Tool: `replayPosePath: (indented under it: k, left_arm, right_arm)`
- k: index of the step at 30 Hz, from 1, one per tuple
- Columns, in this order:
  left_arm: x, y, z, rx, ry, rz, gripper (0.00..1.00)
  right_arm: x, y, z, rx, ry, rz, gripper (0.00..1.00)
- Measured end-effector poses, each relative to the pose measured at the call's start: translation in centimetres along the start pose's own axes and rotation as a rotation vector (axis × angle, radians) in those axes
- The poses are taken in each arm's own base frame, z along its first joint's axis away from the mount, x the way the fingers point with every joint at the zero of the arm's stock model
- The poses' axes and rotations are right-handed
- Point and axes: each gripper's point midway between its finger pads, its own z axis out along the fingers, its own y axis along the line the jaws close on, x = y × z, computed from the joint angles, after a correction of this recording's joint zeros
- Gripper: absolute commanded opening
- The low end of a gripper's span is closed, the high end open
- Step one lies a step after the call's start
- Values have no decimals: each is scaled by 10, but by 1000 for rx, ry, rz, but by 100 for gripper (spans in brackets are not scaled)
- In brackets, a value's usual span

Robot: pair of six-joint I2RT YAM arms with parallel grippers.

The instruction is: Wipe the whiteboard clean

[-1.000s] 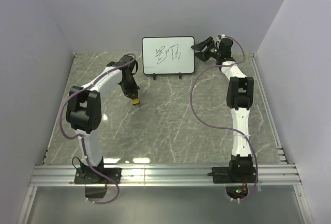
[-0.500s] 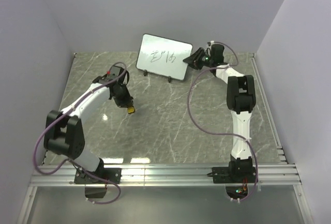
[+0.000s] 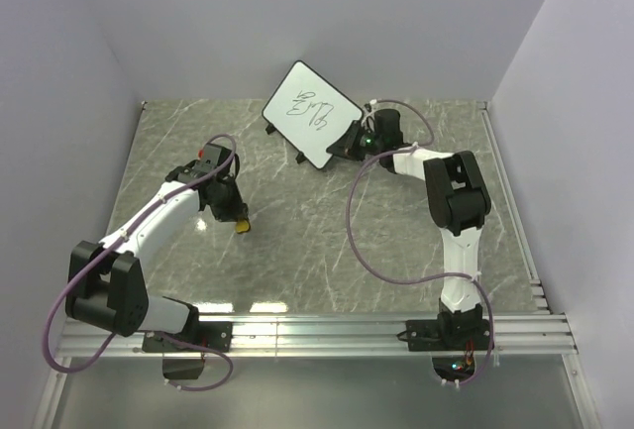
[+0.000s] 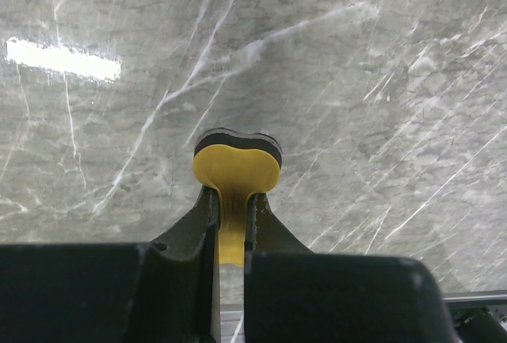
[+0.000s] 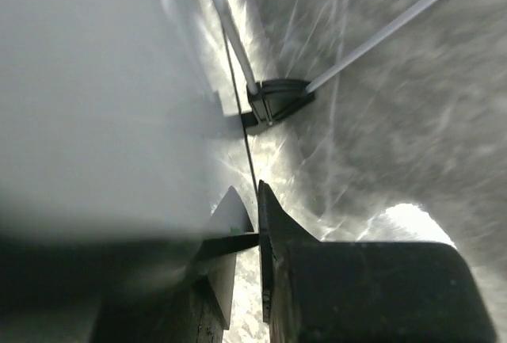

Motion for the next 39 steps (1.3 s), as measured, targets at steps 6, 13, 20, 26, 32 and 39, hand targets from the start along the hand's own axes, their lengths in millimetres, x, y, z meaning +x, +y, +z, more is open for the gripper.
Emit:
replayPosePath:
  k: [6, 13, 20, 26, 32, 39]
  left_arm:
    - [-2, -2, 1, 14, -7, 21, 0]
    - [-5, -6, 3, 34, -22, 22, 0]
    - [-4, -6, 6, 32, -17, 22, 0]
    - [-4, -6, 12, 26, -7, 21, 0]
    - [-3, -6, 18, 22, 8, 19, 0]
    - [-3, -12, 23, 18, 22, 31, 0]
  right_arm:
    - [14, 7, 4, 25, 9, -30, 0]
    - [16, 12, 1, 62, 5, -108, 0]
    - [26, 19, -17, 73, 17, -222, 0]
    - [35, 29, -26, 49, 45, -326, 0]
    - [54, 45, -21, -9, 101, -400, 0]
    - [129, 83, -19, -168, 320, -442, 0]
